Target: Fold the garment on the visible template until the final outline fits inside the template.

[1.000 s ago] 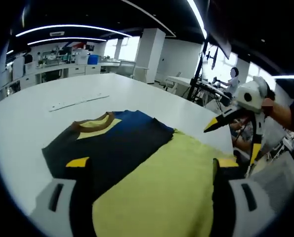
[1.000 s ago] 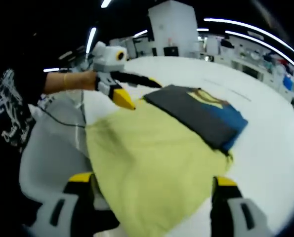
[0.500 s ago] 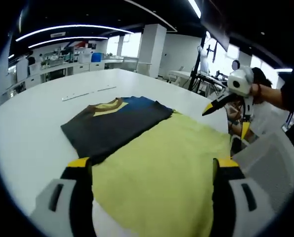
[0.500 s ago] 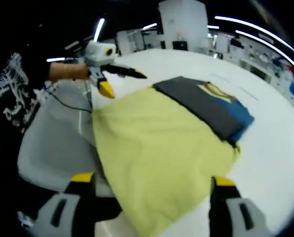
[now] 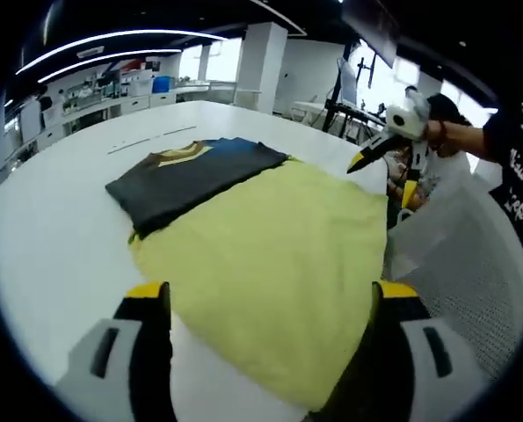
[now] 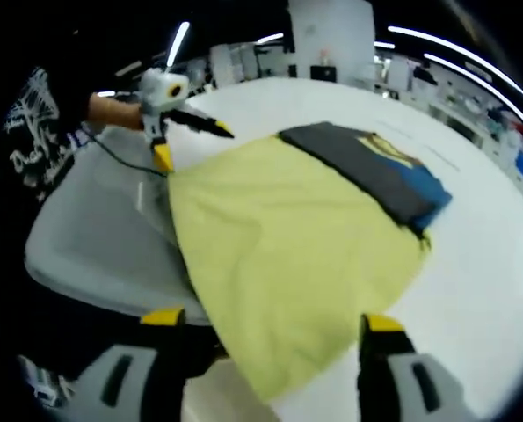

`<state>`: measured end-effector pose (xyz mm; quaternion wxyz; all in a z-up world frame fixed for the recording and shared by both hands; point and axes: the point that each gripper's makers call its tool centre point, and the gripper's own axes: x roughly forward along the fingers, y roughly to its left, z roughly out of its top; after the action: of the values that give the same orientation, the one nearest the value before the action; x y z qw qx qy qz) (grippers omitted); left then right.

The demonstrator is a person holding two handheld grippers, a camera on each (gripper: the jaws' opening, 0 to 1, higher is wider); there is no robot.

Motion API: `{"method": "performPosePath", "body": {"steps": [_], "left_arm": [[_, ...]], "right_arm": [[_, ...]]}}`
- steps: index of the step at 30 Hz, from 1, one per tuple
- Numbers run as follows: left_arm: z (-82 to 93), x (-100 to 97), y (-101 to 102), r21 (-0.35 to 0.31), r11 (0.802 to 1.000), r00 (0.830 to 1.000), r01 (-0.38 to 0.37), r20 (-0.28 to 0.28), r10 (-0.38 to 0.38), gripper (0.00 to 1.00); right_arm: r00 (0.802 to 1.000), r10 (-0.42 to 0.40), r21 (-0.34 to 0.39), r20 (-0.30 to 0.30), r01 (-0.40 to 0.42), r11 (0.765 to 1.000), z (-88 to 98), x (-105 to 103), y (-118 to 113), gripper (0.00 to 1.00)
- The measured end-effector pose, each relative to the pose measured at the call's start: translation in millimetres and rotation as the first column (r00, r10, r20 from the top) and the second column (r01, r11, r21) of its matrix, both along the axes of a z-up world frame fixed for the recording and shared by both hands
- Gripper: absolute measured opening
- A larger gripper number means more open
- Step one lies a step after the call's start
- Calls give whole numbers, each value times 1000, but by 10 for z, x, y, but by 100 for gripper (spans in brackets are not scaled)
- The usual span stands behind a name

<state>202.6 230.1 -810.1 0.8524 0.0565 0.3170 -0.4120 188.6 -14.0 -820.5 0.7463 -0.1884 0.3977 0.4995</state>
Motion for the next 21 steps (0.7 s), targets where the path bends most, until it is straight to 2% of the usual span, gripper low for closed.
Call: {"method": "performPosePath", "body": {"steps": [6, 10, 17, 21], "left_arm": [[-75, -183, 23, 15, 1000, 999, 25, -33, -25, 77], [-115, -296, 28, 22, 999, 997, 46, -58, -45, 64], [-187, -420, 54, 46, 997, 994, 68, -90, -64, 53], [-234, -485, 42, 79, 993, 992, 91, -94, -83, 51]], "right_arm": [[1000, 0, -13, 14, 0, 1000, -52, -35, -49, 73], [1000, 22, -35, 19, -22, 999, -107, -79, -82, 67], [998, 57, -73, 20, -55, 996, -214, -130, -134, 58], [997, 74, -103, 37, -70, 992, -250, -135, -139, 52]]}}
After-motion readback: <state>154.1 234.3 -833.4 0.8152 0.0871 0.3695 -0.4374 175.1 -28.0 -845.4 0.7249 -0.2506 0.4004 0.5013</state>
